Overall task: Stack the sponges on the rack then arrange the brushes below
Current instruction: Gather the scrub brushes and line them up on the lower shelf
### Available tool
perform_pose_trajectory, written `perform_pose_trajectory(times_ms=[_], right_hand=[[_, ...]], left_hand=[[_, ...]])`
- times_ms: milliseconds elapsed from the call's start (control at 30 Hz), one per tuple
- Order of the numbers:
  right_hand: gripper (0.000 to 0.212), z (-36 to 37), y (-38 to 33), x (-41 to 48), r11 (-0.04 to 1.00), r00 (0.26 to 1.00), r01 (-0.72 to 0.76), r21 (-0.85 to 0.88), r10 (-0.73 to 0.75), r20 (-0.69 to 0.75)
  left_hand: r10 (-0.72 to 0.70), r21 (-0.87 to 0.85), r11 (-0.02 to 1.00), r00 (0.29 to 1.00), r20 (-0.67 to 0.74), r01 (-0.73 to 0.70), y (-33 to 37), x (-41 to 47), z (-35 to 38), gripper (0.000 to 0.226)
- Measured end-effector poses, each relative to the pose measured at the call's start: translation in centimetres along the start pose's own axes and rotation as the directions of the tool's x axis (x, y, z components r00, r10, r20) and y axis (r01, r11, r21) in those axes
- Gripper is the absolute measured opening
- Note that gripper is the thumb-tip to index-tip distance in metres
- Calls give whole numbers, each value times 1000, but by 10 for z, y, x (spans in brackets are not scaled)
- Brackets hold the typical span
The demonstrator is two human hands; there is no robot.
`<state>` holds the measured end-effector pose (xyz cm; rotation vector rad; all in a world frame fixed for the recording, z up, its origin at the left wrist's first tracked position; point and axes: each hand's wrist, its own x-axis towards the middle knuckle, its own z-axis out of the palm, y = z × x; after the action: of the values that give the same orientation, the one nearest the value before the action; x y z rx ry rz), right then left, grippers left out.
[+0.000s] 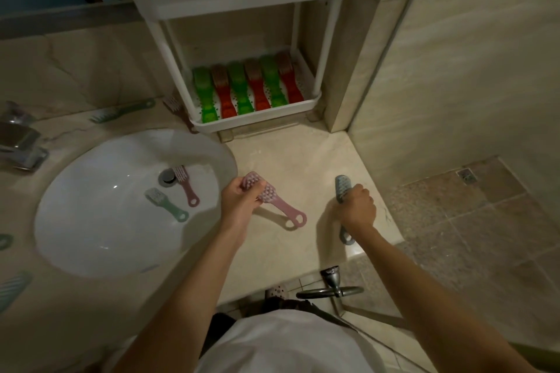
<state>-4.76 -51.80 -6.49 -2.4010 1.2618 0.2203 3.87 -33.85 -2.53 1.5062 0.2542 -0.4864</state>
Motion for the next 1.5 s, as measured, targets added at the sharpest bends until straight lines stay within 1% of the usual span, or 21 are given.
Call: perform_pose_trajectory(times_ms=[167, 333, 400, 500, 600, 667, 733, 767, 833, 900, 967, 1133, 1200, 1300, 1333, 1400, 1467, 1500], right_hand=[[35, 1, -11, 2, 995, 991, 83, -50, -77, 112], [23, 3, -21, 5, 936, 951, 288, -203, -254, 178], [21, 2, -30, 6, 914, 930, 349, -209, -310, 195], [20, -2, -52, 8, 896, 902, 419, -145, -392, 181], [28, -10, -80, 8, 875, 869, 483, -32, -475, 137], [39, -18, -102, 9, 835, 831, 550, 12, -549, 93], [54, -27, -127, 13, 791, 789, 612, 21, -612, 49], [59, -31, -141, 17, 774, 774, 633, 12, -633, 36], [60, -37, -170, 27, 754, 754, 656, -37, -655, 39], [56, -40, -198, 39, 735, 742, 670, -105, -668, 61], [55, -40, -223, 48, 713, 735, 675, -189, -672, 90], [53, -24, -256, 64, 586, 675, 723, -366, -713, 191], [49, -18, -261, 71, 559, 659, 744, -367, -704, 263], [43, -16, -266, 82, 552, 646, 763, -336, -670, 365], [44, -15, -267, 84, 556, 644, 765, -325, -664, 381], [45, -13, -268, 85, 566, 648, 762, -316, -656, 387], [45, -9, -268, 81, 564, 643, 766, -309, -669, 373], [45, -6, -268, 79, 557, 628, 778, -290, -694, 353]], left_hand=[[-31, -9, 1000, 995, -96, 30, -2, 6, -14, 15], [-33, -16, 999, 989, -142, 31, 5, 12, -17, 17], [-31, -38, 999, 988, -155, 25, 10, 14, -19, 16], [-31, -80, 997, 984, -173, 18, 19, 19, -26, 16], [-36, -62, 998, 974, -223, 22, 29, 27, -34, 14], [-43, -109, 994, 967, -251, 16, 39, 33, -39, 11], [-37, -146, 989, 961, -274, -4, 49, 38, -45, 22], [-26, -137, 990, 959, -283, -14, 52, 42, -48, 23], [-11, -112, 993, 953, -303, -25, 57, 49, -55, 18], [-18, -133, 991, 950, -310, -25, 64, 55, -61, 12], [-17, -137, 990, 946, -325, -29, 69, 62, -67, 14], [-3, -127, 991, 930, -369, -47, 76, 74, -82, 13], [-19, -123, 992, 919, -394, -32, 73, 77, -89, 12], [-50, -133, 991, 918, -394, -3, 66, 77, -95, 10], [-55, -133, 991, 920, -387, 3, 65, 77, -94, 13], [-66, -156, 988, 932, -357, 10, 65, 74, -90, 19], [-74, -176, 984, 948, -309, 19, 68, 70, -84, 11], [-68, -171, 985, 953, -295, 17, 69, 70, -83, 11]])
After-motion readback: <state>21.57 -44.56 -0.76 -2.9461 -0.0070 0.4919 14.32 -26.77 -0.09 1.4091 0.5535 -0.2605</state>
